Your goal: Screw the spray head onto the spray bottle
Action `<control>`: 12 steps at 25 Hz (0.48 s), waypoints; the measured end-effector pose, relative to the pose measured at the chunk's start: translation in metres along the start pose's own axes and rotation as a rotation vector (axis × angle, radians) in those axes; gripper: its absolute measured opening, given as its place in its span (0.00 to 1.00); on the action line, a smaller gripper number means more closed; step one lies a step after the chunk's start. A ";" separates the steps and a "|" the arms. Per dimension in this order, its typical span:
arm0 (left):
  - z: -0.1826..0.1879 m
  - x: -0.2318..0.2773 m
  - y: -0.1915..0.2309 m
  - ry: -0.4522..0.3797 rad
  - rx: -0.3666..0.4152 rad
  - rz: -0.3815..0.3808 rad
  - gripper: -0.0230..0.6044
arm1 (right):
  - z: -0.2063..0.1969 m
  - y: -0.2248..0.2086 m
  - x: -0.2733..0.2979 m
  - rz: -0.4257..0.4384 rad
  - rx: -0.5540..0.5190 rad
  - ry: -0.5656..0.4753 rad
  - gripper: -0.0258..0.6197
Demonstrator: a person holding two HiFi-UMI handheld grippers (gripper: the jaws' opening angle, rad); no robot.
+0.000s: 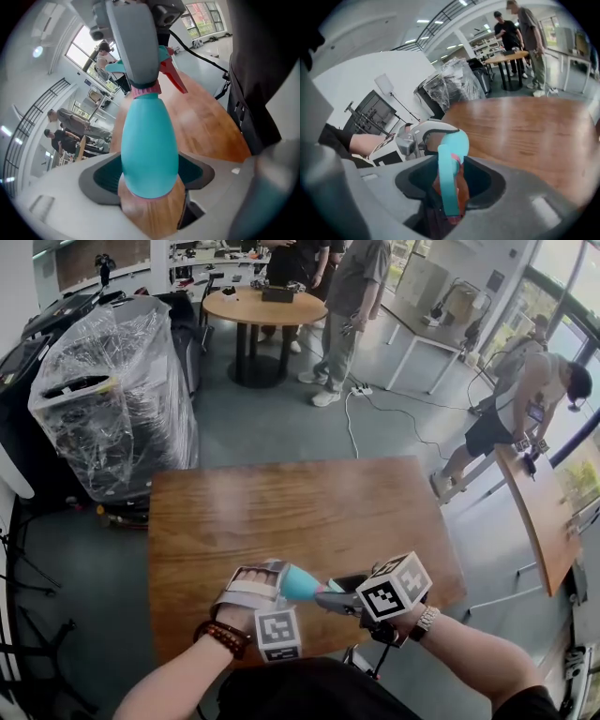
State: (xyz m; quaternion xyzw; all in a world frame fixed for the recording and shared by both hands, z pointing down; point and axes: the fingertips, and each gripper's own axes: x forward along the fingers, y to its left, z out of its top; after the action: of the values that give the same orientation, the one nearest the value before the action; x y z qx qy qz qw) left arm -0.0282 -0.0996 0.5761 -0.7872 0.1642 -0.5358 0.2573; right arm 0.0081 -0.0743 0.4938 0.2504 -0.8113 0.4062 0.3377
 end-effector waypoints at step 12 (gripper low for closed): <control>-0.020 0.036 0.004 -0.218 -0.613 -0.136 0.67 | 0.051 0.000 -0.067 -0.092 -0.250 -0.338 0.37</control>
State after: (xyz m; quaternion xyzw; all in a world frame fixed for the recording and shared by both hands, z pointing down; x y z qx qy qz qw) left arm -0.0334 -0.1264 0.6071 -0.8898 0.2363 -0.3903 -0.0117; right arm 0.0335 -0.1073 0.4213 0.3078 -0.8881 0.2390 0.2437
